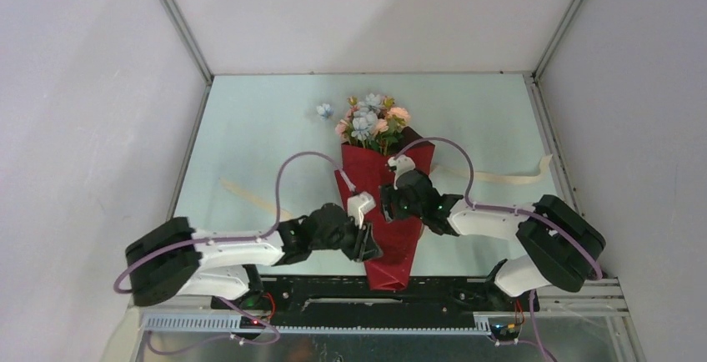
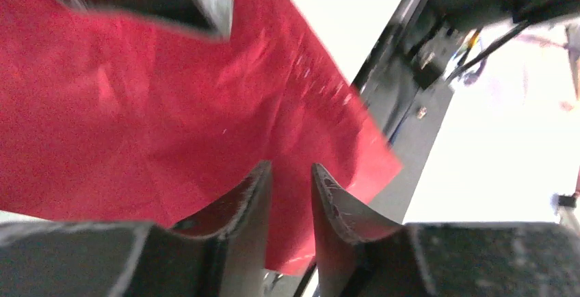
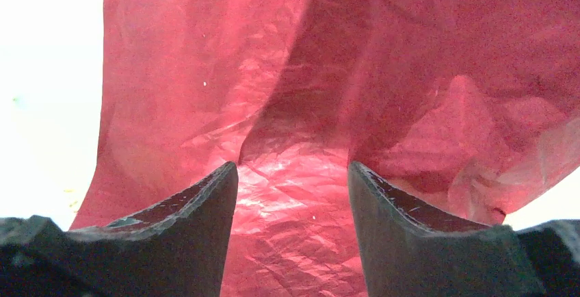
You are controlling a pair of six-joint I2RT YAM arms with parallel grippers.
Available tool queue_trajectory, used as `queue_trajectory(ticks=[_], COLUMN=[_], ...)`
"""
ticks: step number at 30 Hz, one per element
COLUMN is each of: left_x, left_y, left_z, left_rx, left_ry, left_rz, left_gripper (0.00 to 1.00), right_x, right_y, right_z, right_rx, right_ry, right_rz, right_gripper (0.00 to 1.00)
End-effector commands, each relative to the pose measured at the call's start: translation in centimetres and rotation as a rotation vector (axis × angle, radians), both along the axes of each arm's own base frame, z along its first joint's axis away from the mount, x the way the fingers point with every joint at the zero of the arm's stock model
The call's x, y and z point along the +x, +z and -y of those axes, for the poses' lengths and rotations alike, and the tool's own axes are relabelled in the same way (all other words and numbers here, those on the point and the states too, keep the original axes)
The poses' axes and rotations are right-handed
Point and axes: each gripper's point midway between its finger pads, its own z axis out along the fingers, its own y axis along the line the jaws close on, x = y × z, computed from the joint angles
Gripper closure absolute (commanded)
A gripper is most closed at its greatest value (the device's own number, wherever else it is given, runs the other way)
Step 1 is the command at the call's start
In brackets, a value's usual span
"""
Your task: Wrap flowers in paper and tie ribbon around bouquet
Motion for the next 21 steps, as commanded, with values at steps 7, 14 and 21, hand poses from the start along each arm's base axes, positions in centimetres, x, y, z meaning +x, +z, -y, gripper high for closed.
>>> queue_trajectory(ticks=[7,14,21], left_x=[-1.2,-1.5,-1.9], left_y=[-6.9,-11.0,-12.2], left_z=[1.3,-2.2,-2.5], left_rx=[0.025,0.206,0.249], left_ry=[0.009,0.091,0.085], left_rz=[-0.133,-0.176,-0.206], left_gripper=[0.9,0.98,1.0], right_x=[-0.6,-3.3,-4.2], right_y=[1.9,3.9,0.7], right_z=[0.6,2.9,5.2], right_rx=[0.183,0.42,0.389], right_ry=[-0.022,0.015,-0.086], right_rz=[-0.044,-0.137,-0.239], right_gripper=[0.38,0.42,0.64])
